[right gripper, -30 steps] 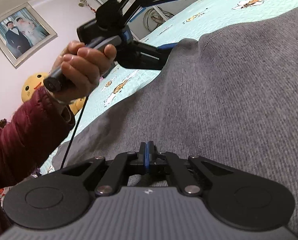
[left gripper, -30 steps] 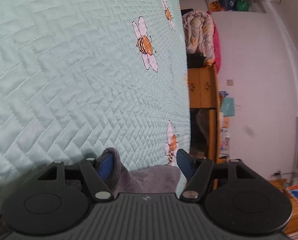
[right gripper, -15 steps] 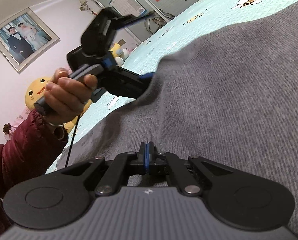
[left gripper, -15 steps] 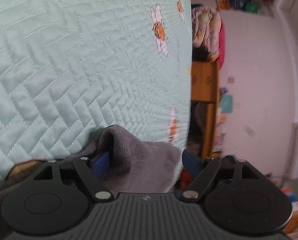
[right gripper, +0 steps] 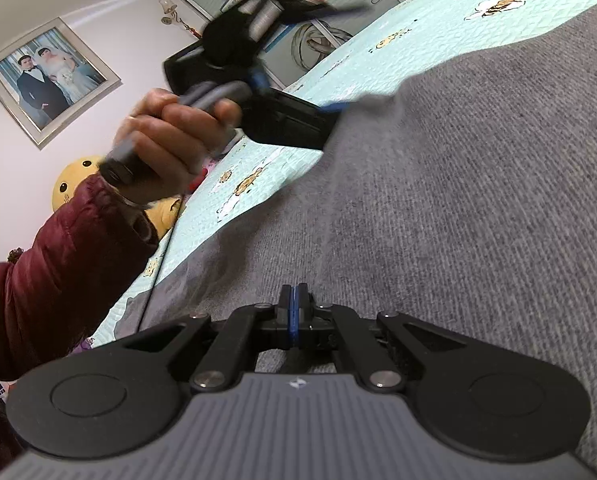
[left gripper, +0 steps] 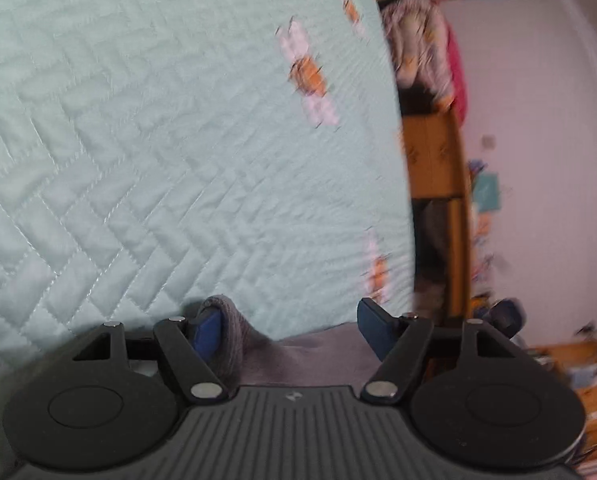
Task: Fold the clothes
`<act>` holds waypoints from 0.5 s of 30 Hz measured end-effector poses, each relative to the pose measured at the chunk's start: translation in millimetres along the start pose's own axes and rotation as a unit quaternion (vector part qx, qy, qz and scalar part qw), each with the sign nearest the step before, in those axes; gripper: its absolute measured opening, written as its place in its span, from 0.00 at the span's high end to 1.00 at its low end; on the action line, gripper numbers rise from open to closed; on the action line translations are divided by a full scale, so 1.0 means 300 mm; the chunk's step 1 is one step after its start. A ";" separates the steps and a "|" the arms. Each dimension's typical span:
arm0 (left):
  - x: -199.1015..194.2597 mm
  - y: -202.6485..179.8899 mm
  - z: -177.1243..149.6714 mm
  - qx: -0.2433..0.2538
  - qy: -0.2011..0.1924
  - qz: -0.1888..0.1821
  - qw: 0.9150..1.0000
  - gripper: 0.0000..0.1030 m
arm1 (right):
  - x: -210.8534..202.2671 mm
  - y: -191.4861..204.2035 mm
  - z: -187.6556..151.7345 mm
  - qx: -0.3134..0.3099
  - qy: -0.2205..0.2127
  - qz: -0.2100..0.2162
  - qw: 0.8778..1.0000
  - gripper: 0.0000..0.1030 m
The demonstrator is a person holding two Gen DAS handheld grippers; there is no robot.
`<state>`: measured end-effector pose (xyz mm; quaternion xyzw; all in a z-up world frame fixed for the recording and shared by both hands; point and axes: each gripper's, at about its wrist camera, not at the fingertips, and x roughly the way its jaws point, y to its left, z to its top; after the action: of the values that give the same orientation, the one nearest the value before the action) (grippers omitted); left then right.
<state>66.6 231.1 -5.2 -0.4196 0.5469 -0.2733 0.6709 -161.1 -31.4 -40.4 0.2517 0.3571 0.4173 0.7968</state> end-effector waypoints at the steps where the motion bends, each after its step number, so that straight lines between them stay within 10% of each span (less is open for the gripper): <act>1: -0.010 0.031 0.004 -0.015 -0.001 -0.010 1.000 0.37 | -0.001 0.000 0.000 0.000 0.000 0.000 1.000 1.00; 10: -0.200 0.102 -0.048 -0.073 -0.028 -0.074 0.994 0.35 | -0.007 -0.009 0.006 0.005 0.000 0.005 1.000 1.00; 15: -0.428 0.098 -0.093 -0.076 -0.117 -0.049 0.989 0.24 | -0.006 -0.015 0.020 0.004 0.000 0.004 1.000 1.00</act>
<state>4.5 344.4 32.9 -0.5247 0.4626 -0.2123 0.6824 -155.0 -35.9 -39.5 0.2568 0.3577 0.4185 0.7943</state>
